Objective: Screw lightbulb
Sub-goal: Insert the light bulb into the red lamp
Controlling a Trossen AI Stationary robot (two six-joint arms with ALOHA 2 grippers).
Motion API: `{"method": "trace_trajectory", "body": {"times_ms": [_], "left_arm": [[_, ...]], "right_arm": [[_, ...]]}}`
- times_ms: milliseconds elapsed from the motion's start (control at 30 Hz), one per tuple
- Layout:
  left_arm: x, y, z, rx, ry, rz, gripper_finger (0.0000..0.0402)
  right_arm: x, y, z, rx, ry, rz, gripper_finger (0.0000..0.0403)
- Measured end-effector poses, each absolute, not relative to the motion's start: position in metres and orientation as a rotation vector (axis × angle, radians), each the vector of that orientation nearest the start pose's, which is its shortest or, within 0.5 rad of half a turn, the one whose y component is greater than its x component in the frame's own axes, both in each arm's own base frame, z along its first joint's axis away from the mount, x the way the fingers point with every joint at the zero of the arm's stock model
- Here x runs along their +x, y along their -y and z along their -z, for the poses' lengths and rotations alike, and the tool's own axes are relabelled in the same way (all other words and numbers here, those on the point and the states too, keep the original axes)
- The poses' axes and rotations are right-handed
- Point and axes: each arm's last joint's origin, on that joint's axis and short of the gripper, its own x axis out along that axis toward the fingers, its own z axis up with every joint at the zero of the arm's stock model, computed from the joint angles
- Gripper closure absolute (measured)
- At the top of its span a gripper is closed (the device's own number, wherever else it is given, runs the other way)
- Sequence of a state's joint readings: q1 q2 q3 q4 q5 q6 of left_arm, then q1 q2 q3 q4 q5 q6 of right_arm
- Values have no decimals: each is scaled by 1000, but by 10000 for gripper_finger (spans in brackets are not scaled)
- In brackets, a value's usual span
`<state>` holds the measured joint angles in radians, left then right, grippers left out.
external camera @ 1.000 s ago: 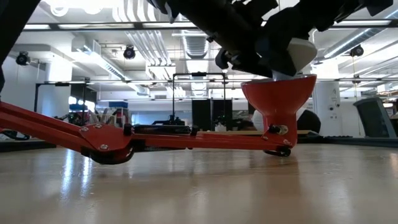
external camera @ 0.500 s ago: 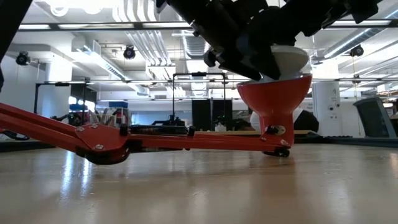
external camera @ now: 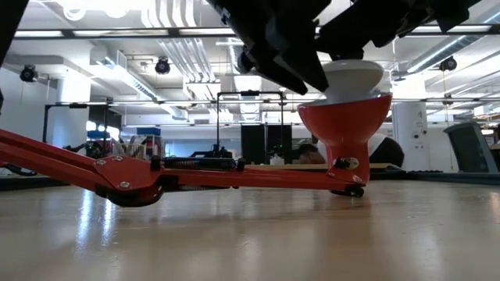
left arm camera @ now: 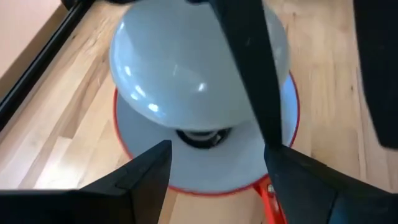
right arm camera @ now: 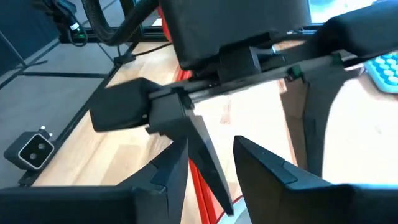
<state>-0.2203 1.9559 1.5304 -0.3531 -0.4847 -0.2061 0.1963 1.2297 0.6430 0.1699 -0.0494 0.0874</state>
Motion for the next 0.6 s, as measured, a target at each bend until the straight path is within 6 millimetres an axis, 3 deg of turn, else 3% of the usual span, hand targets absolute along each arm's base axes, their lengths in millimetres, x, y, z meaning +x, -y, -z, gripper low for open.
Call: {"method": "trace_trajectory", "body": {"times_ms": [367, 600], "left_arm": [[412, 90, -247, 30, -723, -359, 154], [413, 92, -248, -5, -698, -367, 154]], "right_arm": [[261, -54, -226, 76, -370, -256, 275], [255, -53, -238, 102, -337, -262, 282]]}}
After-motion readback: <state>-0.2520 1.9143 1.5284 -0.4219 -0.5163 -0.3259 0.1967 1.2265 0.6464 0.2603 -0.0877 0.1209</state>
